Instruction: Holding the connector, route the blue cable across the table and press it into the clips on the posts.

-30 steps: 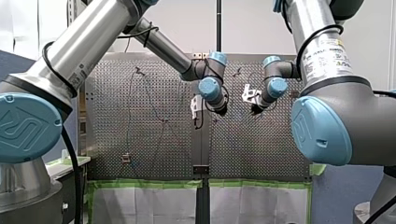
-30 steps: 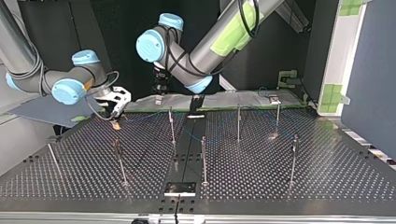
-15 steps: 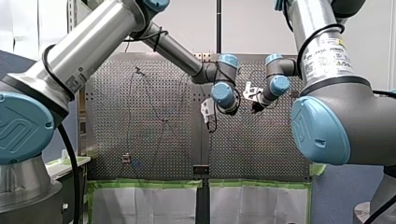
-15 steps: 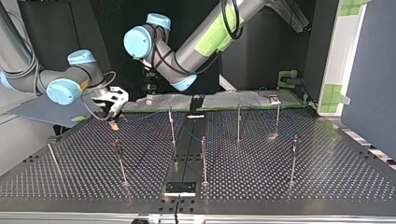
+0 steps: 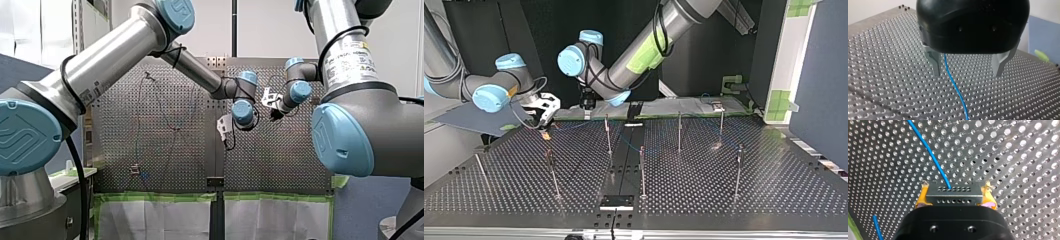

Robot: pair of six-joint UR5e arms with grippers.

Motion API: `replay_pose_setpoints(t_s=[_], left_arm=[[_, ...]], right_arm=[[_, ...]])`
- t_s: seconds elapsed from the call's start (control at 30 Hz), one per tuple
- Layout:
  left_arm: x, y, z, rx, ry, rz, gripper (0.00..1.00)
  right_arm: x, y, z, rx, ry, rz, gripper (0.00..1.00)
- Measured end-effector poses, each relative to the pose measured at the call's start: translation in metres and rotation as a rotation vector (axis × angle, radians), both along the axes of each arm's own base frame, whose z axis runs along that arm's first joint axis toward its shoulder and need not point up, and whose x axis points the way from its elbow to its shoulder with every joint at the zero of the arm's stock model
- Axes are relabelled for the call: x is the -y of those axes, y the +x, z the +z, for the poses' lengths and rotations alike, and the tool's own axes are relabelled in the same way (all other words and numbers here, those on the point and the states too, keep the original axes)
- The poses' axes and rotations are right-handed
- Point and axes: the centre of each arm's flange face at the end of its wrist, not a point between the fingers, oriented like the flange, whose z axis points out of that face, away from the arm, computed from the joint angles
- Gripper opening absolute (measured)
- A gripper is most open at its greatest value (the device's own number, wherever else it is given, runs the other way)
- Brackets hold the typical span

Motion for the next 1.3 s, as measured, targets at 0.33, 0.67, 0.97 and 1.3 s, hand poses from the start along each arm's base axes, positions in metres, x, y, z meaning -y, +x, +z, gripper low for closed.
replay_pose_setpoints(t_s=[0.33, 0.67, 0.97, 1.3], left_arm=[[0.002, 0.032, 0.015, 0.056, -0.056, 0.055, 1.00], [0.007, 0.039, 0.008, 0.043, -0.059, 0.043, 1.00], [0.011, 0.049, -0.029, -0.006, -0.050, 0.039, 1.00], [0.011, 0.055, -0.037, -0.013, -0.049, 0.047, 1.00]], right_arm=[[0.000, 0.000, 0.000, -0.001, 0.001, 0.000, 0.00], [0.000, 0.000, 0.000, -0.001, 0.000, 0.000, 0.00], [0.000, 0.000, 0.000, 0.000, 0.000, 0.000, 0.00], [0.000, 0.000, 0.000, -0.001, -0.002, 0.000, 0.00]])
